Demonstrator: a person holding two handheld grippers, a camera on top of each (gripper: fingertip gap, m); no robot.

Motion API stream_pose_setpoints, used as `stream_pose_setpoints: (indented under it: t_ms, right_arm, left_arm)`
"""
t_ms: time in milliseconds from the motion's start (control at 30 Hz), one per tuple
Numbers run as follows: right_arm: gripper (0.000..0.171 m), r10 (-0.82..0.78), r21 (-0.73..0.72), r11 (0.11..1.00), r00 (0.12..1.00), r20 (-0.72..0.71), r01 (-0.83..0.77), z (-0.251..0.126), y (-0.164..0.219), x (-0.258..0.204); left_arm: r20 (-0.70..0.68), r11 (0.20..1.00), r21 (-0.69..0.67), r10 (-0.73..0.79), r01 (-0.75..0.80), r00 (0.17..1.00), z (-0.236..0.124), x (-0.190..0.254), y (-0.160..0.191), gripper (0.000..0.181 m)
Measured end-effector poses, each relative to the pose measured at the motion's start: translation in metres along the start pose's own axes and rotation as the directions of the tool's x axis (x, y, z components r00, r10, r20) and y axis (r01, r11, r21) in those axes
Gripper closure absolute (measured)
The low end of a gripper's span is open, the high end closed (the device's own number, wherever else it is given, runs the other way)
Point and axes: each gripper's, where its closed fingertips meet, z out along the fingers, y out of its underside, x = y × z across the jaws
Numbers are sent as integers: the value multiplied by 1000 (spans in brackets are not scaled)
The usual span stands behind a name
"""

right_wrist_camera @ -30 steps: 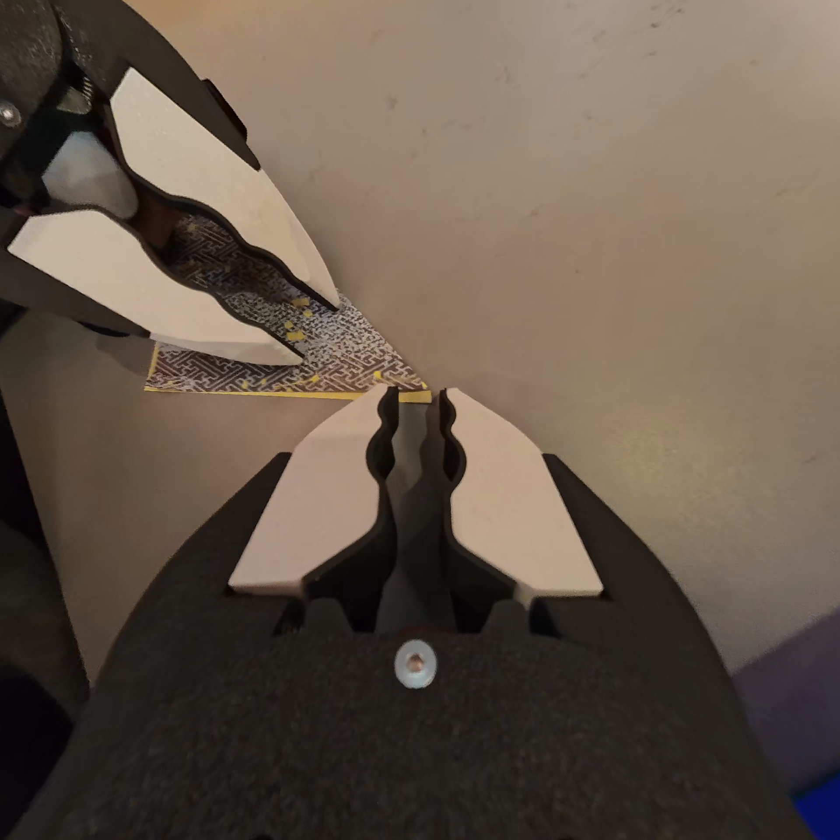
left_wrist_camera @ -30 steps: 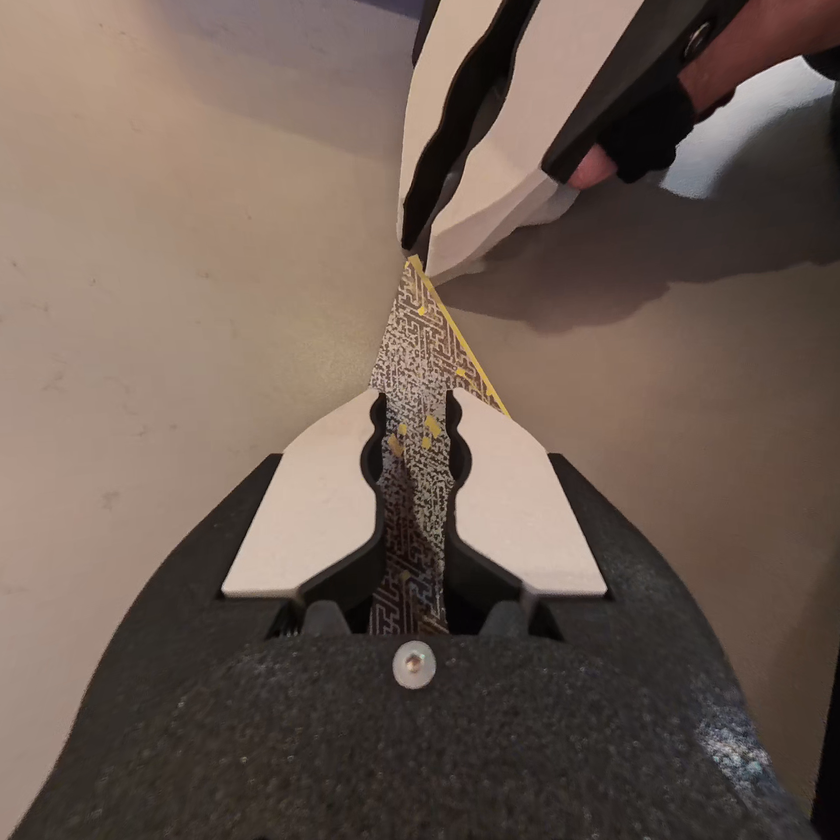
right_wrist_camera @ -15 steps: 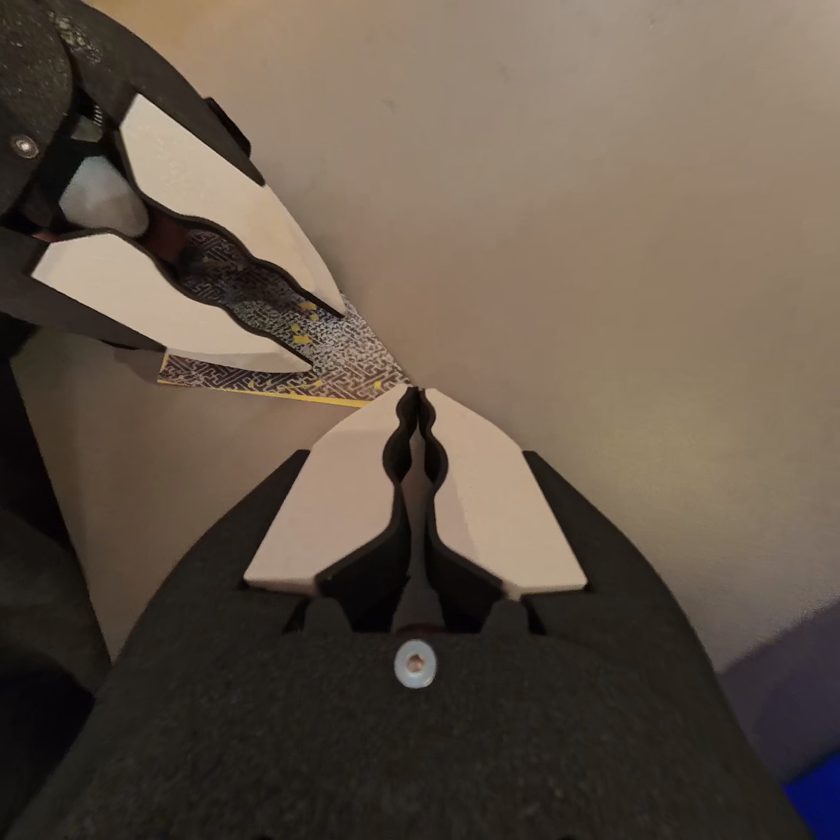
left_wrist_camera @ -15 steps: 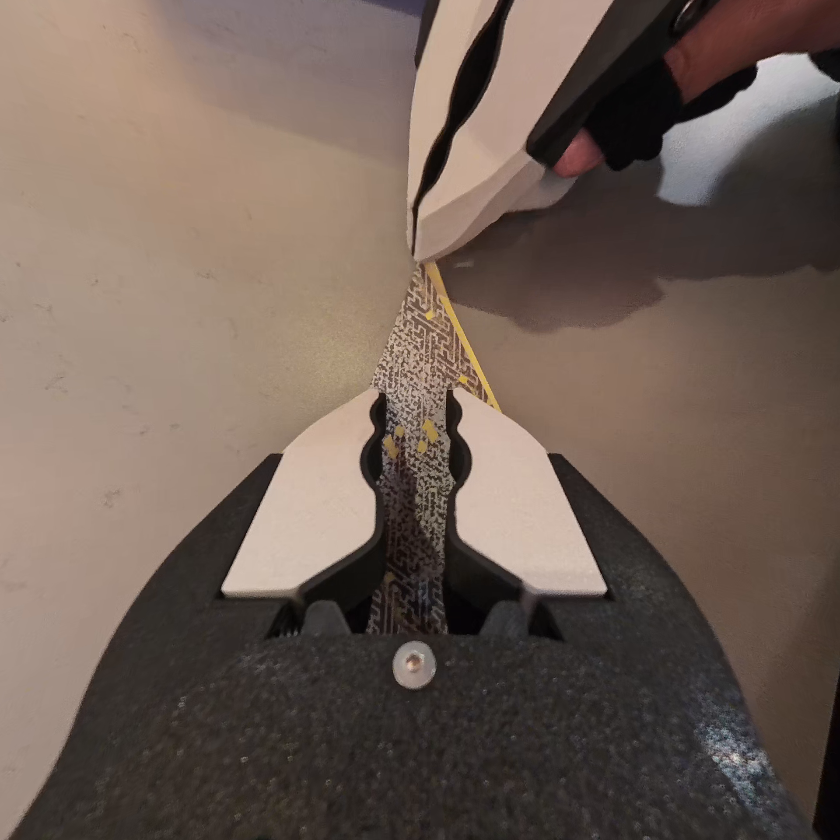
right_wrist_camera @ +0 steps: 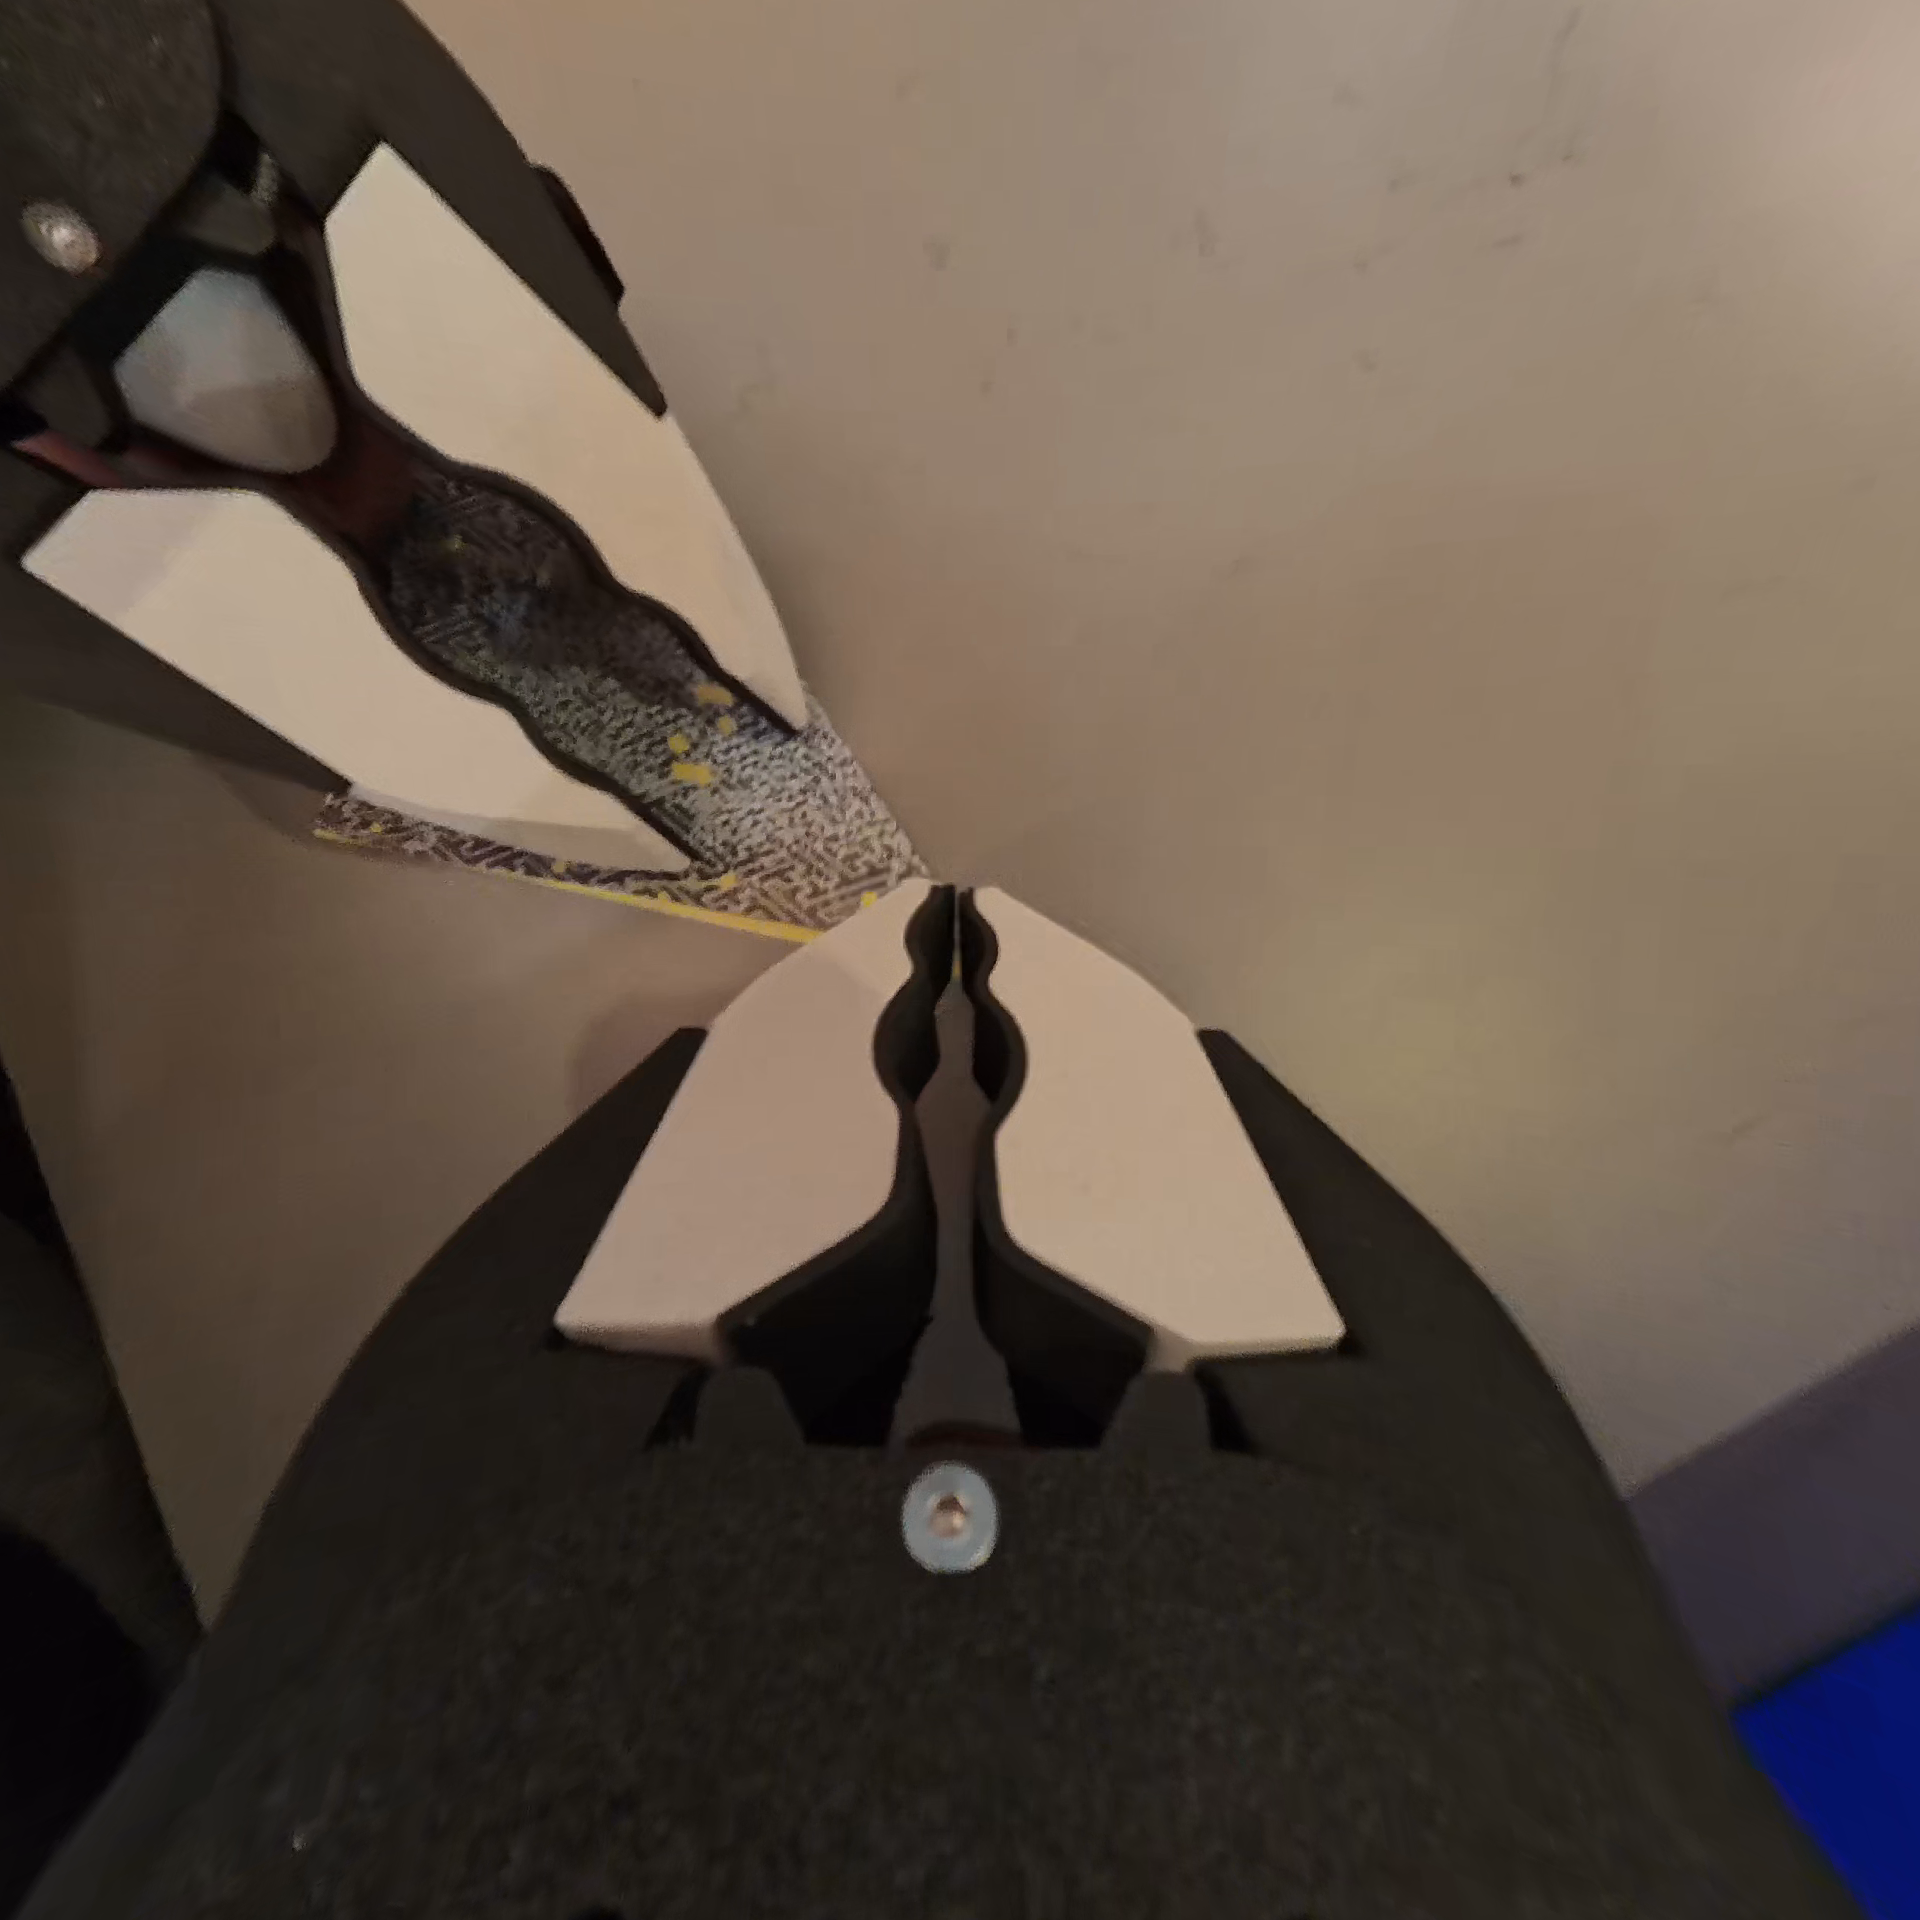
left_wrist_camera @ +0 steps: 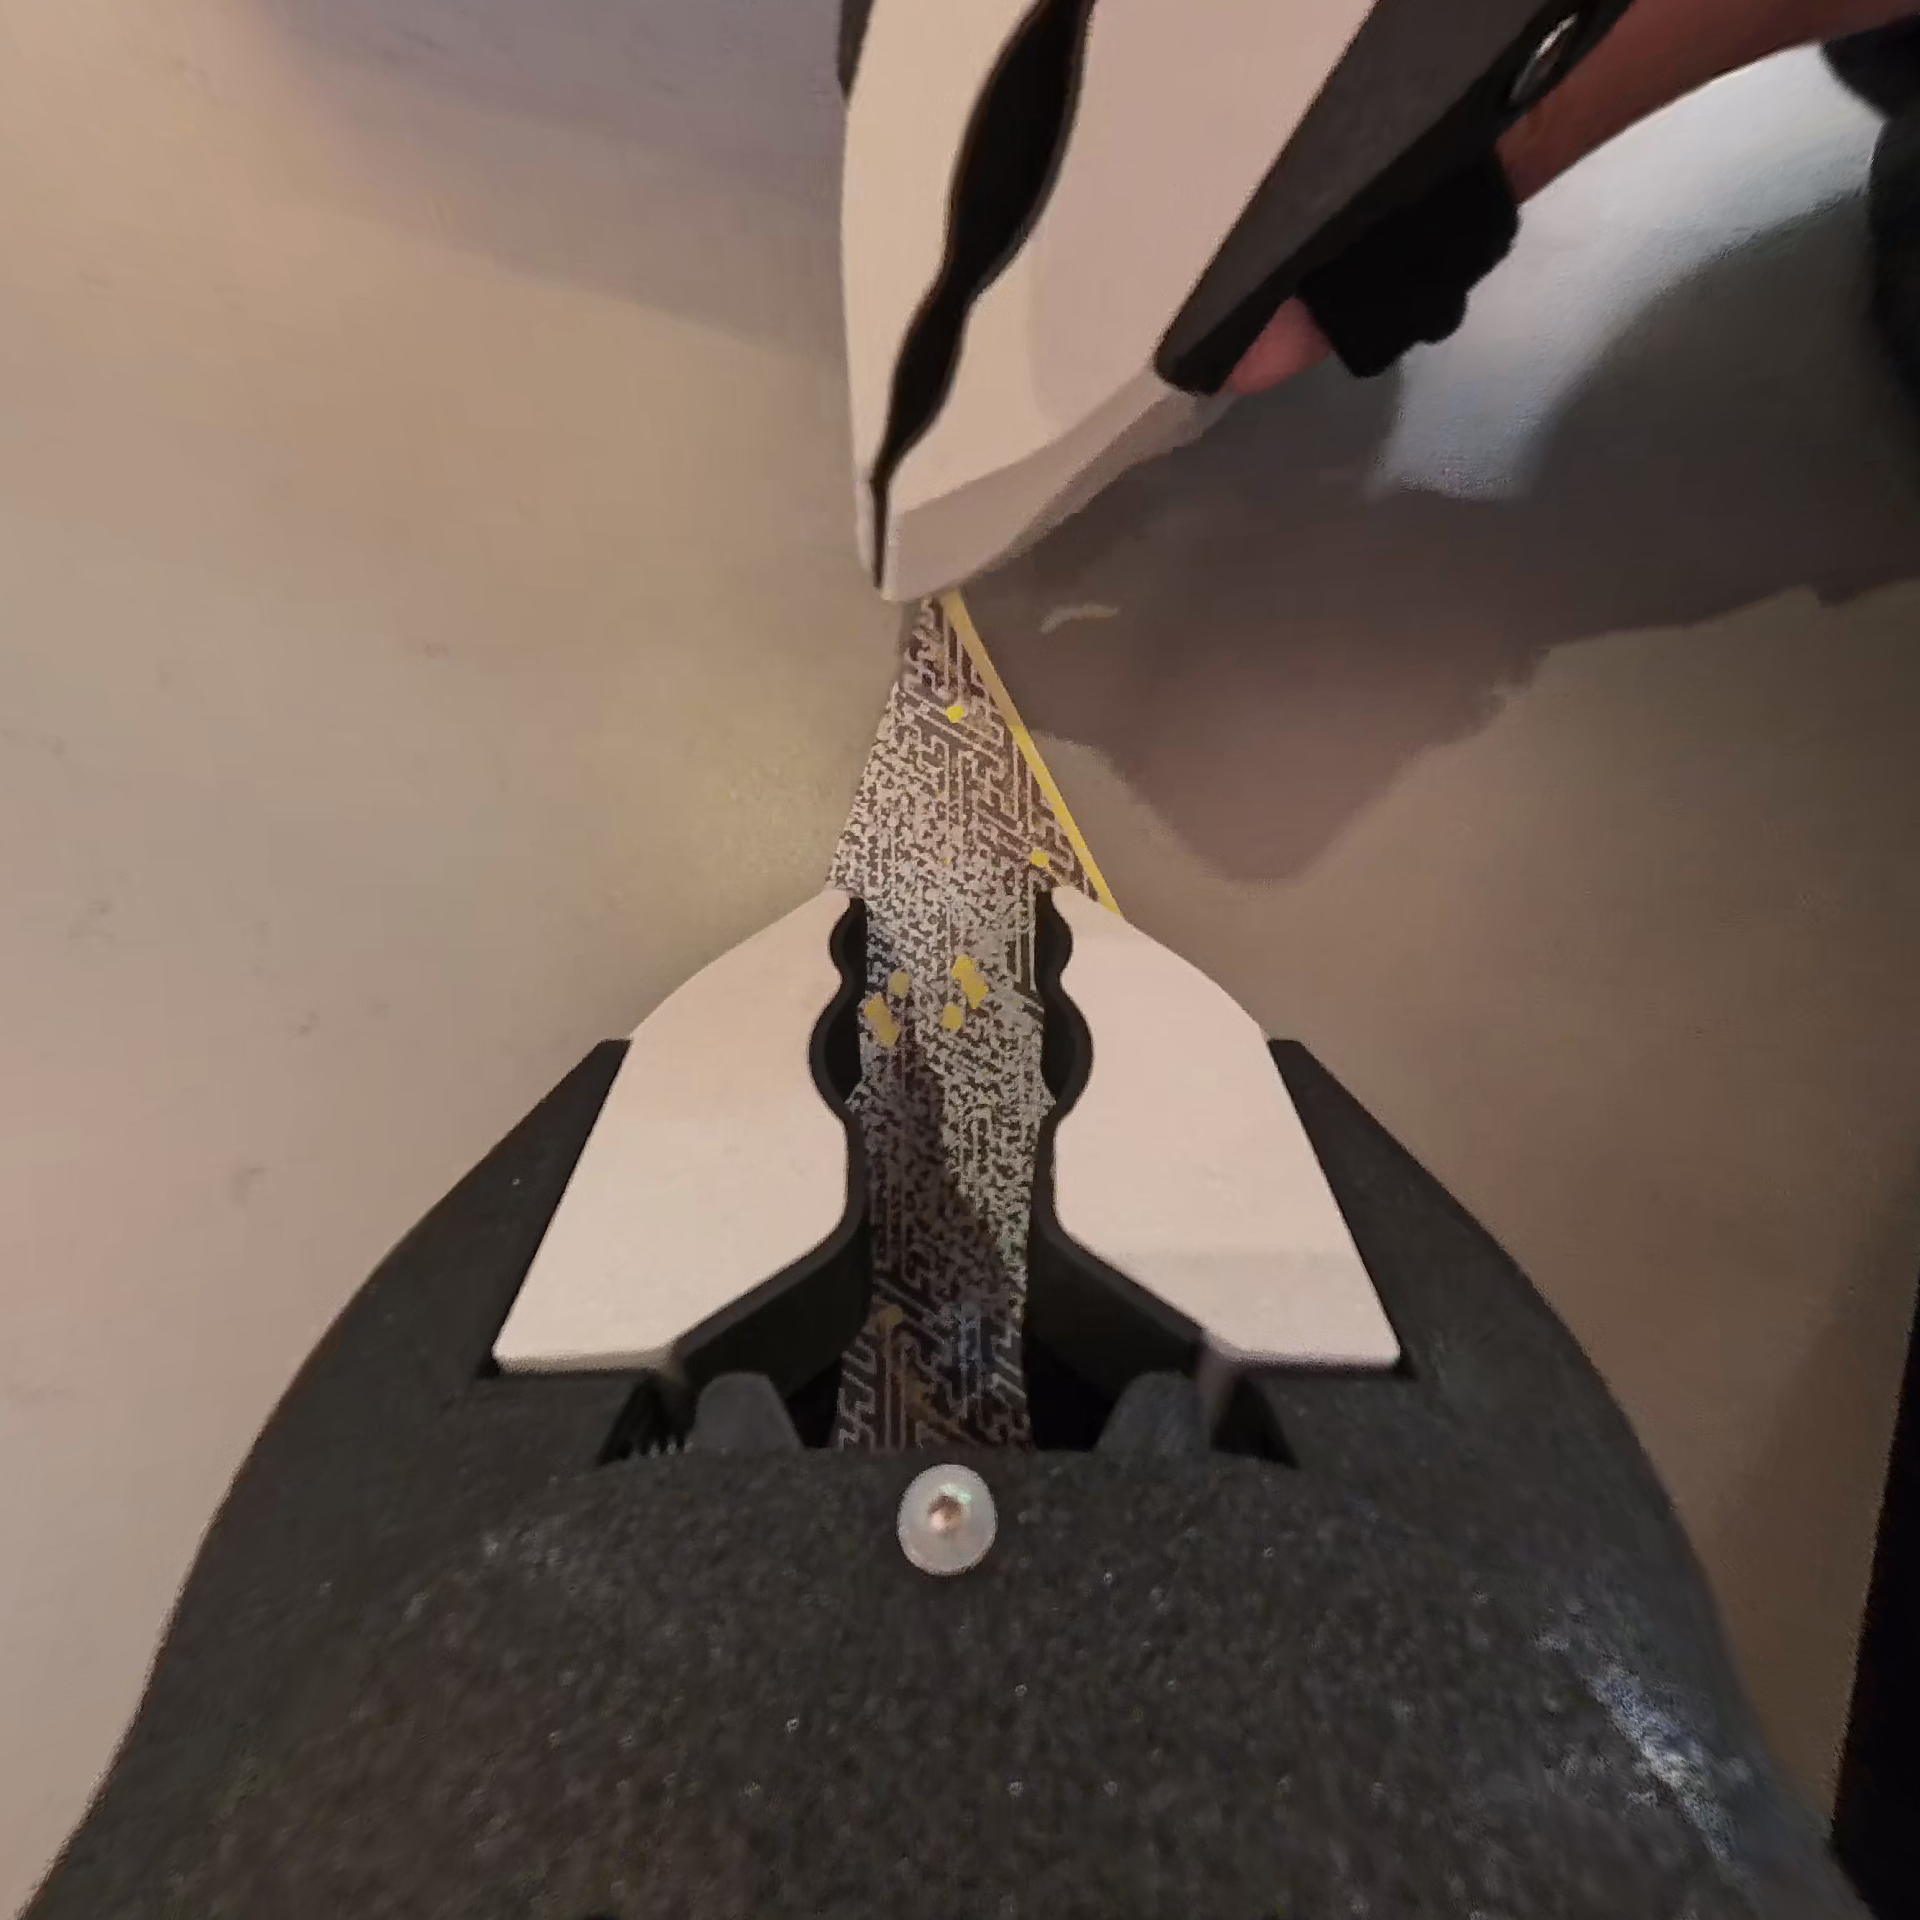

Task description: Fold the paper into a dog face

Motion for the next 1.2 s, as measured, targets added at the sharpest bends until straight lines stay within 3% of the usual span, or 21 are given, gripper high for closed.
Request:
stream_pose_setpoints:
  t_ms: [67,267,367,400,667,1000,1133,1200]
  right_arm:
    - [158,28,-4,1000,1000,11,-28,-1,6,-1]
    - [154,-7,-17,1000,1000,11,7,6,11,-4]
    - [162,-33,-18,999,999,-29,33,8,10,0]
    - [171,-47,-22,999,998,-44,46,8,11,2]
    - [171,-144,-60,988,989,-37,141,9,10,6]
    - [171,-140,-68,989,987,-83,135,6,11,13]
    - [171,-40,94,995,999,-2,40,-13,-5,-2]
    - [171,-6,95,995,1000,31,3,-15,-2,-7]
  left_arm:
    - [-7,1000,-8,19,-19,1000,0,1,0,149]
    - [-36,998,-30,52,-54,998,-1,1,1,149]
    - [-44,997,-39,67,-69,997,-1,1,1,149]
    - [-47,996,-43,70,-72,996,-1,1,1,149]
    - [-111,979,-75,180,-189,977,-5,3,5,134]
    - [-124,969,-31,240,-245,963,-7,5,-5,136]
    - [-154,970,-8,239,-243,959,-11,9,-9,137]
    - [-167,966,-14,253,-259,953,-10,11,-6,138]
